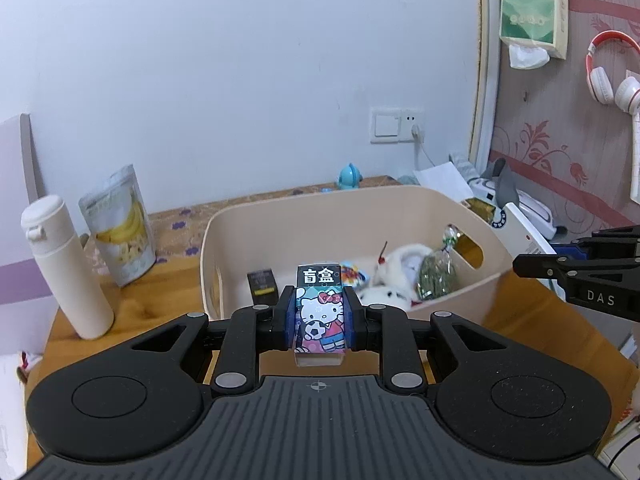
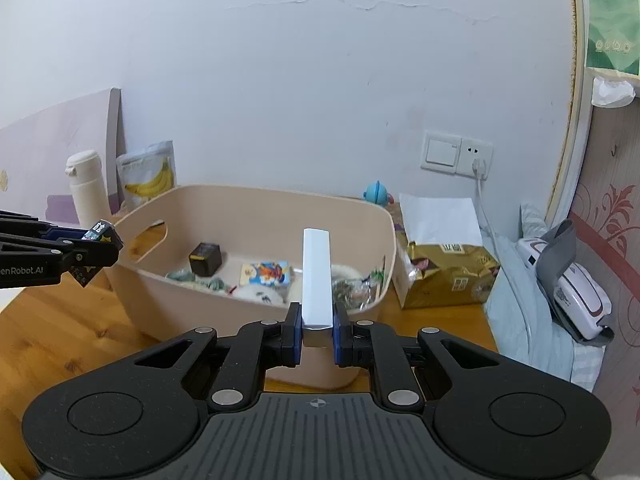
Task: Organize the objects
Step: 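Lift both boxes over the beige bin and open both grippers inside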
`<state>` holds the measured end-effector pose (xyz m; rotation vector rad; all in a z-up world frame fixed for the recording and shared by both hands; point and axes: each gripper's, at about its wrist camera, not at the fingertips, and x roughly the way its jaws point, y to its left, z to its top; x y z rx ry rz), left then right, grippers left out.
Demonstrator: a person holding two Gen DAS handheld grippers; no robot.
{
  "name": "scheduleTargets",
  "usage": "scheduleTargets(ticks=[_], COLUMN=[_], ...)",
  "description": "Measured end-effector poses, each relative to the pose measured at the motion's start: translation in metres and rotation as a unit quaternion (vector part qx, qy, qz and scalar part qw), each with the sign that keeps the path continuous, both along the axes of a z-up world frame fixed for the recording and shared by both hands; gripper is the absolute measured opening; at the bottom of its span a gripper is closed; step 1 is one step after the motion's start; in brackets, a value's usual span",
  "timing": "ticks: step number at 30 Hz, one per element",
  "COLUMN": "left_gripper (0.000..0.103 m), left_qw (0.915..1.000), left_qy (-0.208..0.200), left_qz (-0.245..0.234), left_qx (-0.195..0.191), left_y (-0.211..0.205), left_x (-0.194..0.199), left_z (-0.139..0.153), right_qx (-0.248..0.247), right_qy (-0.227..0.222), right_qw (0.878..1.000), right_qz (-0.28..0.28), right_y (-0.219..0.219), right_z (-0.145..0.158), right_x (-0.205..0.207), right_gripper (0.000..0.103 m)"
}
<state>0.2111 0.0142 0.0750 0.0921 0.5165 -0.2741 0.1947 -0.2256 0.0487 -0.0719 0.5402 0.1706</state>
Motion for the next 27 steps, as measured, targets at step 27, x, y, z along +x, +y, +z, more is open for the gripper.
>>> scheduleTargets(ticks=[27], left_gripper=[0.023], left_qw=[0.9983], left_qy=[0.056], left_qz=[-0.007], left_qx=[0.01], left_y=[-0.015], left_x=[0.109], left_z=[-0.035], right_qx=[-0.02], right_qy=[0.01], right_qw=[1.0], right_qz=[-0.001], right_y=[0.014], right_z=[-0.008], right_x=[0.093], right_gripper=[0.015])
